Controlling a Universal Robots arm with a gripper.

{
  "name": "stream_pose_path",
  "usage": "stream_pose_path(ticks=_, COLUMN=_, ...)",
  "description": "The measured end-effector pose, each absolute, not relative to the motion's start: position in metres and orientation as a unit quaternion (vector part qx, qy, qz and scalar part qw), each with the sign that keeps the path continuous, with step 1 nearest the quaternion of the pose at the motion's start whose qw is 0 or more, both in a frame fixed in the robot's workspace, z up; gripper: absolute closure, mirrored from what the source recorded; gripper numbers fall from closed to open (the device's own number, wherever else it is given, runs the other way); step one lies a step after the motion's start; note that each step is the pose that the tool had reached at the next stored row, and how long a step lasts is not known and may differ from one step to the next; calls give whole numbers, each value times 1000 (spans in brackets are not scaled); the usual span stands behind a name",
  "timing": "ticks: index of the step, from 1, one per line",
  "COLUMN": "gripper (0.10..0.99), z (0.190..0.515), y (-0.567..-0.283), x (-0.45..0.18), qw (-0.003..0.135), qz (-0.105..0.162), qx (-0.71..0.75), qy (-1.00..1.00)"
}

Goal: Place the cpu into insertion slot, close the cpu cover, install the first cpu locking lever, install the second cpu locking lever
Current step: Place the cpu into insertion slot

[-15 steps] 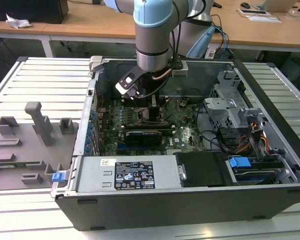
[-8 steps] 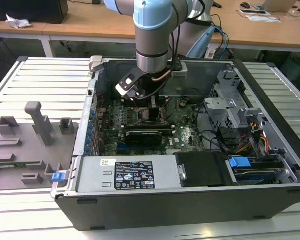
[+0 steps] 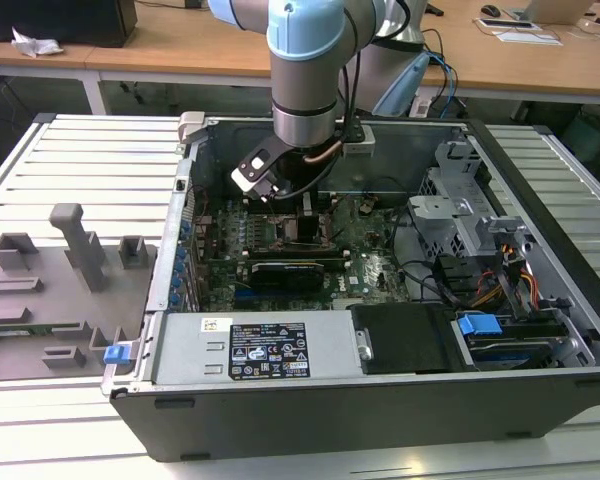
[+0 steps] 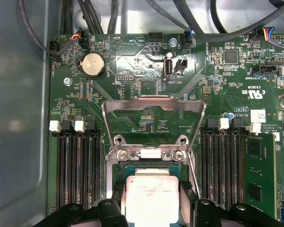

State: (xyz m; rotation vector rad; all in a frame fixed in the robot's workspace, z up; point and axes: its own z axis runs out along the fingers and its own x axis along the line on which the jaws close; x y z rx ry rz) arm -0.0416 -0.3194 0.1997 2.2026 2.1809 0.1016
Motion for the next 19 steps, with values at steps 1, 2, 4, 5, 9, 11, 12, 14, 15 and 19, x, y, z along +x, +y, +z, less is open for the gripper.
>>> stream_pose_path(ticks=1, gripper=537, z=200, y=-319, x=-42, qw=20, qz=33, qx=710, qy=703)
stream_pose_path(ticks=2, gripper=537, z=200, y=-319, x=-42, qw=20, qz=33, qx=710, qy=703)
stream_pose_path(ticks=4, gripper=471, z=200, y=-319, x=-42, qw=20, qz=33, qx=710, qy=703)
stream_pose_path(ticks=5, gripper=471, z=200, y=-319, x=-42, qw=20, qz=33, qx=710, qy=703)
stream_pose_path(ticks=9, gripper=471, z=200, y=-318, x=-42, qw=20, qz=33, qx=710, qy=703)
stream_pose_path(ticks=11, gripper=471, z=199, y=-317, x=-42, qw=19, qz=34, qx=710, qy=703)
stream_pose_path(ticks=12, gripper=471, z=199, y=-317, x=-42, qw=19, qz=34, qx=710, qy=703)
stream_pose_path(ticks=14, gripper=471, z=199, y=-316, x=-42, qw=19, qz=34, qx=710, qy=703)
stream_pose_path(ticks=15, gripper=471, z=199, y=-316, x=-42, qw=19, qz=34, qx=710, qy=703)
stream_pose_path(ticks=19, gripper=471, z=202, y=-316, x=-42, qw=19, qz=34, qx=710, qy=703)
